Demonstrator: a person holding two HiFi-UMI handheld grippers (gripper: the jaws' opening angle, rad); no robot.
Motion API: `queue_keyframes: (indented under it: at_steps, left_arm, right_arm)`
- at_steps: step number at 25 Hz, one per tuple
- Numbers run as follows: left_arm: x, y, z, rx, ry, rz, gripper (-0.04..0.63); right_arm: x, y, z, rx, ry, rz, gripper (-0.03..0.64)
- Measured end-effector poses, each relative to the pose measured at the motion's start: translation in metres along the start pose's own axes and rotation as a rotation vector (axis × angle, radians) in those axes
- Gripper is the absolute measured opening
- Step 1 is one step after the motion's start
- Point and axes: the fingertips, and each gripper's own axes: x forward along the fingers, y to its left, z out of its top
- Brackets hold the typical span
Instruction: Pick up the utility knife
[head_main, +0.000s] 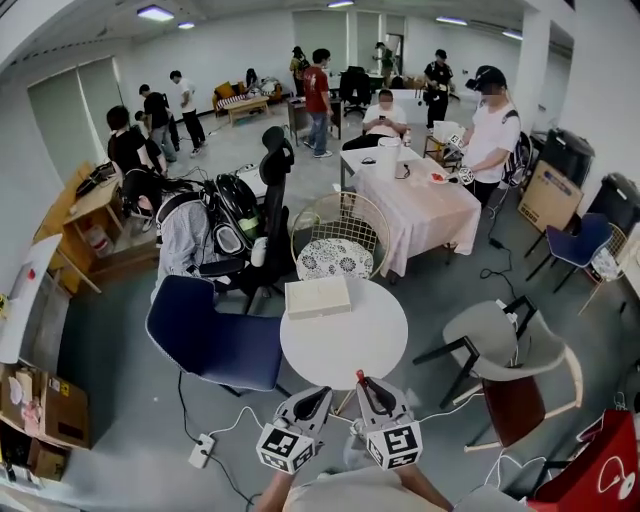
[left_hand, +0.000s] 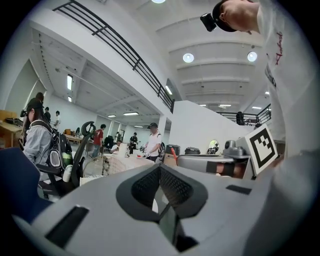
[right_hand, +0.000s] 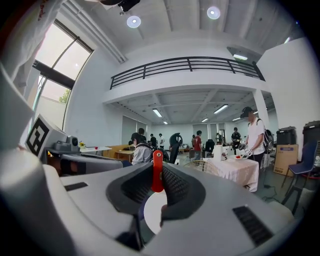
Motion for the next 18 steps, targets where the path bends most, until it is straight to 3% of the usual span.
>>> queue_keyframes:
  at_steps: [9, 18]
  left_arm:
    - [-0.053, -0.048, -0.006, 0.002, -0.011, -0.046, 0.012]
    - [-0.064, -0.069, -0.004, 0.008, -0.036, -0.056, 0.012]
  right_arm:
    - [-0.068, 0.044, 0.001, 0.003, -0.009, -0.045, 0.064]
    - [-0.097, 0.049, 0.002, 0.005, -0.019, -0.063, 0.063]
